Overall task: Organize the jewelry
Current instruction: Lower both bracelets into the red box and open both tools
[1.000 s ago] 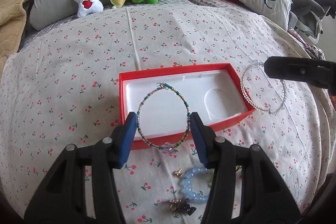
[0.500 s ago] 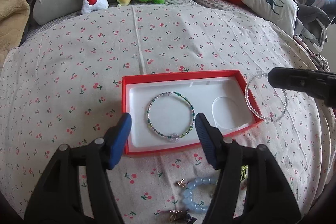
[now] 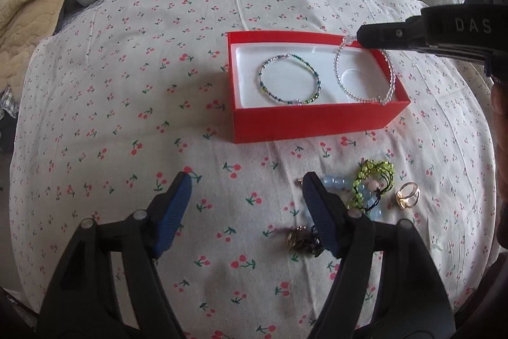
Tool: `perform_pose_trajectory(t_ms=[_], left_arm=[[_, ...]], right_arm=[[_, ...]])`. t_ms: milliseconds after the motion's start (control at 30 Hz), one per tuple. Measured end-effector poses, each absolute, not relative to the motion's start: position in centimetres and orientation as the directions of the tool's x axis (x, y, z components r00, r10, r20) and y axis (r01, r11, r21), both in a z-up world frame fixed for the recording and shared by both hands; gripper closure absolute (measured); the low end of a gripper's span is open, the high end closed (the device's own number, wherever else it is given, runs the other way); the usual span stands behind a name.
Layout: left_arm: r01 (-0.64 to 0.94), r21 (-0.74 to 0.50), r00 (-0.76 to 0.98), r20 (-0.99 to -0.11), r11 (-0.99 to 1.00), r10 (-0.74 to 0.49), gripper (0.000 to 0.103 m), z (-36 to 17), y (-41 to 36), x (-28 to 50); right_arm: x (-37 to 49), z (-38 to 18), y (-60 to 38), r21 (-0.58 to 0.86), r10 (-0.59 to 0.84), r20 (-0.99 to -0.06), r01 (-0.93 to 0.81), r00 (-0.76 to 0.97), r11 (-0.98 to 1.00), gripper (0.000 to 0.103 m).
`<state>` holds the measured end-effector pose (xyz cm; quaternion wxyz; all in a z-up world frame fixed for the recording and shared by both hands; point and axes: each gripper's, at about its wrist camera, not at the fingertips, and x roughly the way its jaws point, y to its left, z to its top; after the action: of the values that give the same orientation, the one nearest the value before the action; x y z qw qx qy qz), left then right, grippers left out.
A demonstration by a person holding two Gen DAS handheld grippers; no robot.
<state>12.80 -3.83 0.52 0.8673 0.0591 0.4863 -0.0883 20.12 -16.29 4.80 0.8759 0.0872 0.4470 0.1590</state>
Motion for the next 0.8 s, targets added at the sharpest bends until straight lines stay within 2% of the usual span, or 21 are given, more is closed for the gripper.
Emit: perform_pose_trajectory(t_ms=[367, 467, 800], left_arm=[[0.192, 0.024, 0.477, -0.876, 0.981, -0.072, 0.03, -0.2, -3.3, 11.2], [0.186, 0.016, 0.48, -0.874, 0.983, -0.077, 0.03, 0.1, -3.2, 10.9], [0.168, 0.008, 0.454, -0.888, 0.986, -0.07, 0.028, -0.1, -3.1, 9.2]], right_arm=[[21.2, 3.4, -17.8, 0.145, 0.217, -0.781, -0.168, 0.586, 0.975, 0.098], [21.1, 3.4, -18.0, 0.161, 0.235, -0.786, -0.178, 0.572, 0.971, 0.092], [18.0, 3.6, -18.1, 0.156, 0.233, -0.817, -0.187, 0.527, 0.97, 0.09]])
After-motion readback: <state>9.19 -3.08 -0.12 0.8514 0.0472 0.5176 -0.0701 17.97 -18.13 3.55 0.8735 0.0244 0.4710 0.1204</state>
